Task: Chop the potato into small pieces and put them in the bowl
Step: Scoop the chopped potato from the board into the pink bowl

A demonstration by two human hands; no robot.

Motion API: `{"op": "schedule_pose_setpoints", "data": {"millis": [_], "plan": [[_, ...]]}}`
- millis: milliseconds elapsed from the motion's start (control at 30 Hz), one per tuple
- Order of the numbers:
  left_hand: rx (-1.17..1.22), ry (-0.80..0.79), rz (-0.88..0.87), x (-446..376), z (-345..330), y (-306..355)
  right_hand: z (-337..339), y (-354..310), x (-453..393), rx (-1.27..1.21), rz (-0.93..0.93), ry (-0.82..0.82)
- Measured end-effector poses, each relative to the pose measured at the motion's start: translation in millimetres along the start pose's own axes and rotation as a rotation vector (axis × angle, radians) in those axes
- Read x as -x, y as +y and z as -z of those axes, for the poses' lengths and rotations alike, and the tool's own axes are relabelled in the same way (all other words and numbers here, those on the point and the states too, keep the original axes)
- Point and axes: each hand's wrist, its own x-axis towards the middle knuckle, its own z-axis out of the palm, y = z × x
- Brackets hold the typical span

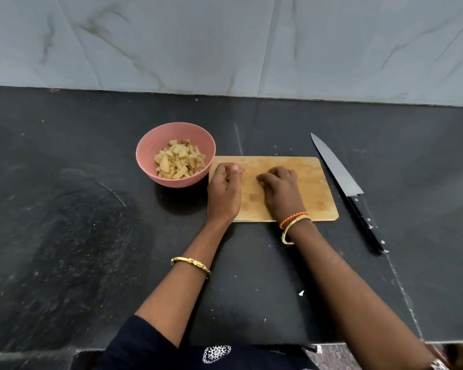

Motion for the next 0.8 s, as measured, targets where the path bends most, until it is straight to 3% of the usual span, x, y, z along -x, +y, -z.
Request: {"op": "schedule_pose_setpoints", "data": {"millis": [200,600,700,800], "plan": [[-0.013,0.015,0.005,0.6,-0.4,1.5,8.5,7.3,-12.9,0.115,-0.15,-0.036],[-0.105,0.02,-0.013,3.5,-3.2,3.0,21.4,-1.9,-1.3,0.333,0.019,-0.032],[-0.15,0.0,-0.007,3.2,-3.5,3.2,33.0,-5.8,-10.2,0.126,-0.174,-0.062],[-0.259,-0.073,-0.084,4.2,-2.3,9.5,54.8,-8.6,-29.1,-0.458,-0.655,0.085]]}}
